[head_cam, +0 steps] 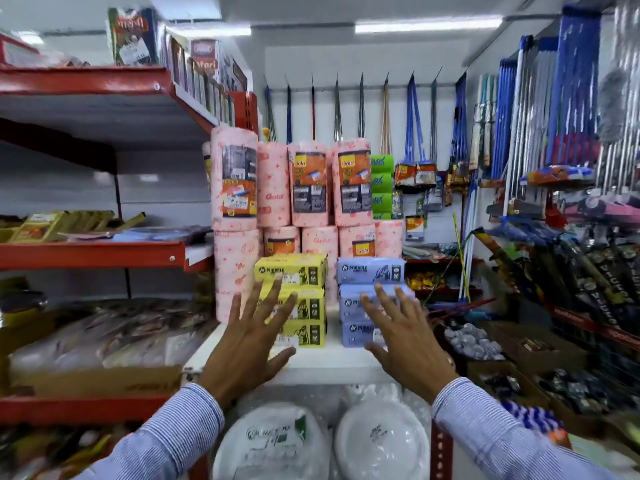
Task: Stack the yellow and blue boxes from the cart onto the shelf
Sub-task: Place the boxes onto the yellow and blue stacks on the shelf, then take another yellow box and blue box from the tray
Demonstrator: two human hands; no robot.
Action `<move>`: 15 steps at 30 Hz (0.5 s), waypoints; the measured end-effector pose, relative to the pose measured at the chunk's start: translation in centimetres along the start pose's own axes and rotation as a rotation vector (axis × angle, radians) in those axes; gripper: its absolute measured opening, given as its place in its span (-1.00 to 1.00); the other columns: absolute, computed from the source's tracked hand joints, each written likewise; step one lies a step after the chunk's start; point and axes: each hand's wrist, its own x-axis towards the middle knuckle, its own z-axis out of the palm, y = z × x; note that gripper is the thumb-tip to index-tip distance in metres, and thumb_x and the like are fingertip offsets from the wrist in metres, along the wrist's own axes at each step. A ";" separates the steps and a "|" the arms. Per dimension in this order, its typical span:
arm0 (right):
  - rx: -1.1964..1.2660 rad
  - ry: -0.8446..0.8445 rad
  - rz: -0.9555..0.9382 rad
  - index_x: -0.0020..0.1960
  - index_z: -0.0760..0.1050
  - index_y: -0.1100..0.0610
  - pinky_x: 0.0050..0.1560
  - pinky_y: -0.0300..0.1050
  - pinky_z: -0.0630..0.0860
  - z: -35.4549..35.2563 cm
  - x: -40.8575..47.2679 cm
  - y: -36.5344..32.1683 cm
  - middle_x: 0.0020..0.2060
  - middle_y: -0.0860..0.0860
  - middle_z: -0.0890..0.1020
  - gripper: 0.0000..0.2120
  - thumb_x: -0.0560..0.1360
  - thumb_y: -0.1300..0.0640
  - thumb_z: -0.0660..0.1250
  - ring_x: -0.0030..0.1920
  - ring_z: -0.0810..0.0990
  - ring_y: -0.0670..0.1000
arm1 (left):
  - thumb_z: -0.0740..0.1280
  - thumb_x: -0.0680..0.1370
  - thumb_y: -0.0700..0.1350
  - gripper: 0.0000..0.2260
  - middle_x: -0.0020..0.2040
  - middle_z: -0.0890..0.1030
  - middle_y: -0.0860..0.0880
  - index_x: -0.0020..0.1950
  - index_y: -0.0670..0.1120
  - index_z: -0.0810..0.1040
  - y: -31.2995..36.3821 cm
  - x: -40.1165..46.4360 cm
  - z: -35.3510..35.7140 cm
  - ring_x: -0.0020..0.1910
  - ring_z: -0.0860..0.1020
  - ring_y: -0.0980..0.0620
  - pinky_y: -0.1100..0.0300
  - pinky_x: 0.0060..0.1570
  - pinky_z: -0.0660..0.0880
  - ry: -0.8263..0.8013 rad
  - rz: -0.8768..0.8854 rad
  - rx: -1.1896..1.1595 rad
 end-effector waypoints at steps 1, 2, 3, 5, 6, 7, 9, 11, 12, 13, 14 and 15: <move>-0.016 -0.007 0.002 0.58 -0.07 -0.08 0.55 0.29 -0.11 0.3 -1.2 -0.5 0.61 0.06 -0.08 -0.26 0.55 -0.17 0.26 0.58 -0.16 0.24 | 0.26 0.52 0.31 -0.20 0.66 -0.09 -0.11 0.63 0.09 -0.02 0.9 -1.2 0.2 0.62 -0.09 -0.27 -0.33 0.52 0.00 0.026 0.019 0.008; -0.041 -0.009 -0.006 0.58 -0.14 -0.10 0.54 0.32 -0.14 0.5 -2.4 -0.9 0.60 0.06 -0.17 -0.22 0.55 -0.21 0.24 0.57 -0.24 0.25 | 0.25 0.50 0.32 -0.19 0.66 -0.06 -0.15 0.63 0.07 -0.02 1.8 -2.3 0.4 0.62 -0.08 -0.30 -0.38 0.51 0.02 0.046 0.040 0.014; -0.052 -0.017 -0.012 0.58 -0.17 -0.10 0.53 0.35 -0.13 1.2 -4.0 -1.6 0.59 0.07 -0.20 -0.20 0.53 -0.24 0.23 0.56 -0.28 0.25 | 0.24 0.49 0.34 -0.18 0.66 -0.06 -0.17 0.63 0.06 -0.02 2.8 -3.9 0.9 0.62 -0.08 -0.32 -0.42 0.50 0.04 0.039 0.046 0.014; -0.033 -0.024 -0.031 0.58 -0.15 -0.09 0.50 0.39 -0.05 2.3 -7.3 -2.7 0.60 0.10 -0.13 -0.16 0.50 -0.26 0.26 0.56 -0.23 0.27 | 0.22 0.49 0.35 -0.16 0.66 -0.08 -0.20 0.64 0.06 -0.05 4.5 -6.6 1.9 0.61 -0.11 -0.34 -0.47 0.46 0.07 0.012 0.039 -0.007; -0.016 -0.038 -0.033 0.58 -0.13 -0.08 0.48 0.39 -0.03 3.0 -9.2 -3.3 0.60 0.11 -0.10 -0.14 0.49 -0.26 0.28 0.56 -0.20 0.28 | 0.22 0.49 0.36 -0.16 0.66 -0.09 -0.21 0.64 0.06 -0.05 5.3 -8.2 2.5 0.61 -0.12 -0.34 -0.48 0.45 0.07 0.000 0.022 -0.027; -0.012 -0.060 -0.048 0.58 -0.12 -0.06 0.47 0.37 -0.03 3.6 -10.9 -3.7 0.60 0.11 -0.08 -0.13 0.48 -0.27 0.29 0.57 -0.18 0.29 | 0.22 0.50 0.36 -0.17 0.65 -0.09 -0.22 0.64 0.07 -0.05 5.9 -9.5 3.0 0.61 -0.12 -0.34 -0.48 0.45 0.07 -0.018 0.012 -0.047; -0.005 -0.143 -0.078 0.59 -0.10 -0.05 0.47 0.36 -0.03 5.7 -14.8 -4.5 0.60 0.12 -0.07 -0.12 0.47 -0.26 0.31 0.57 -0.16 0.29 | 0.19 0.51 0.37 -0.19 0.65 -0.08 -0.24 0.64 0.07 -0.04 7.4 -13.1 4.7 0.61 -0.13 -0.34 -0.49 0.44 0.08 -0.092 -0.014 -0.094; 0.037 -0.247 -0.067 0.59 -0.11 -0.05 0.48 0.35 0.02 7.7 -18.8 -5.2 0.61 0.10 -0.06 -0.10 0.46 -0.24 0.34 0.57 -0.15 0.26 | 0.18 0.53 0.37 -0.20 0.65 -0.07 -0.24 0.64 0.06 -0.04 8.9 -16.9 6.6 0.61 -0.12 -0.33 -0.47 0.45 0.11 -0.183 -0.025 -0.133; 0.059 -0.289 -0.058 0.59 -0.10 -0.04 0.48 0.34 0.04 8.6 -20.4 -5.5 0.61 0.10 -0.05 -0.09 0.45 -0.24 0.35 0.58 -0.14 0.26 | 0.18 0.53 0.36 -0.20 0.65 -0.08 -0.24 0.64 0.06 -0.05 9.6 -18.6 7.3 0.61 -0.12 -0.32 -0.46 0.45 0.12 -0.230 -0.025 -0.149; 0.080 -0.347 -0.042 0.59 -0.08 -0.03 0.47 0.32 0.06 9.6 -22.2 -5.9 0.60 0.10 -0.02 -0.09 0.45 -0.22 0.37 0.57 -0.11 0.26 | 0.19 0.54 0.35 -0.20 0.65 -0.08 -0.24 0.64 0.06 -0.06 10.5 -20.7 8.3 0.62 -0.11 -0.32 -0.44 0.47 0.12 -0.292 -0.034 -0.169; 0.099 -0.393 -0.038 0.59 -0.04 -0.01 0.47 0.32 0.09 10.5 -23.5 -6.1 0.60 0.10 0.00 -0.11 0.45 -0.21 0.38 0.57 -0.09 0.27 | 0.20 0.54 0.34 -0.20 0.65 -0.08 -0.24 0.64 0.05 -0.07 11.2 -22.3 9.3 0.62 -0.11 -0.31 -0.43 0.48 0.10 -0.341 -0.033 -0.191; 0.118 -0.469 -0.024 0.58 -0.02 0.00 0.48 0.32 0.12 11.7 -25.3 -6.3 0.60 0.09 0.00 -0.12 0.45 -0.19 0.39 0.57 -0.07 0.27 | 0.20 0.55 0.33 -0.20 0.65 -0.07 -0.23 0.64 0.05 -0.07 12.2 -24.5 10.4 0.62 -0.10 -0.29 -0.41 0.50 0.08 -0.407 -0.037 -0.222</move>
